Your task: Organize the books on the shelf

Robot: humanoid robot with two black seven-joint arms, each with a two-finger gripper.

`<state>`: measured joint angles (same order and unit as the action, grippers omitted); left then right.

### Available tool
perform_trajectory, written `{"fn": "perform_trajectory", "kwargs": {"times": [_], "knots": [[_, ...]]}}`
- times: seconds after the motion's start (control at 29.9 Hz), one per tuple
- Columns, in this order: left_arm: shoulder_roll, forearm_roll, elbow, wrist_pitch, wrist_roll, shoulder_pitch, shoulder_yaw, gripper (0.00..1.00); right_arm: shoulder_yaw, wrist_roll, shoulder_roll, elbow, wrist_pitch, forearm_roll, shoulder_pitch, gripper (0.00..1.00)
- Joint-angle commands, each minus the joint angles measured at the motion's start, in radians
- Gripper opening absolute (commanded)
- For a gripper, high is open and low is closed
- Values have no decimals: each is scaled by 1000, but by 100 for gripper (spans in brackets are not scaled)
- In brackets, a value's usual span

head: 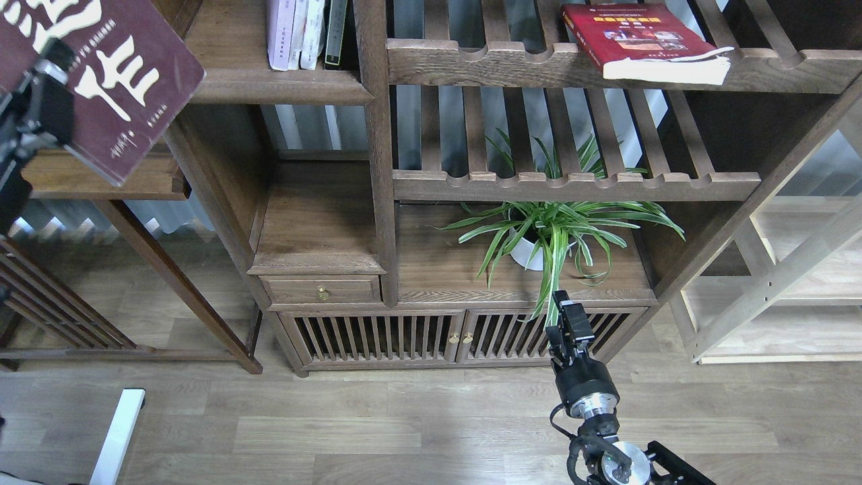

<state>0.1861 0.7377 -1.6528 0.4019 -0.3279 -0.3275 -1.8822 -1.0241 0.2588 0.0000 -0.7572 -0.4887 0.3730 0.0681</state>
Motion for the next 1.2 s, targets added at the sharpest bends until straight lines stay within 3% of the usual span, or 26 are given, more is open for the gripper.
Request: {"fn": "perform_trajectory", "kwargs": {"times": [0.0, 0.33, 0.6, 0.9, 1.17], "knots": [[44, -5, 65, -2, -29, -85, 34, 3, 1, 2, 0, 9, 0, 0, -5, 99], [107, -3, 177, -54, -51, -203, 153, 3, -1, 2, 0, 7, 0, 0, -13, 99], [191, -5, 312, -91, -80, -396, 259, 3, -1, 0, 0, 7, 0, 1, -28, 99], [200, -4, 476, -117, -114, -606, 396, 4, -2, 2, 0, 6, 0, 1, -30, 99], [194, -5, 550, -126, -118, -676, 483, 4, -2, 0, 0, -1, 0, 3, -40, 99]]}}
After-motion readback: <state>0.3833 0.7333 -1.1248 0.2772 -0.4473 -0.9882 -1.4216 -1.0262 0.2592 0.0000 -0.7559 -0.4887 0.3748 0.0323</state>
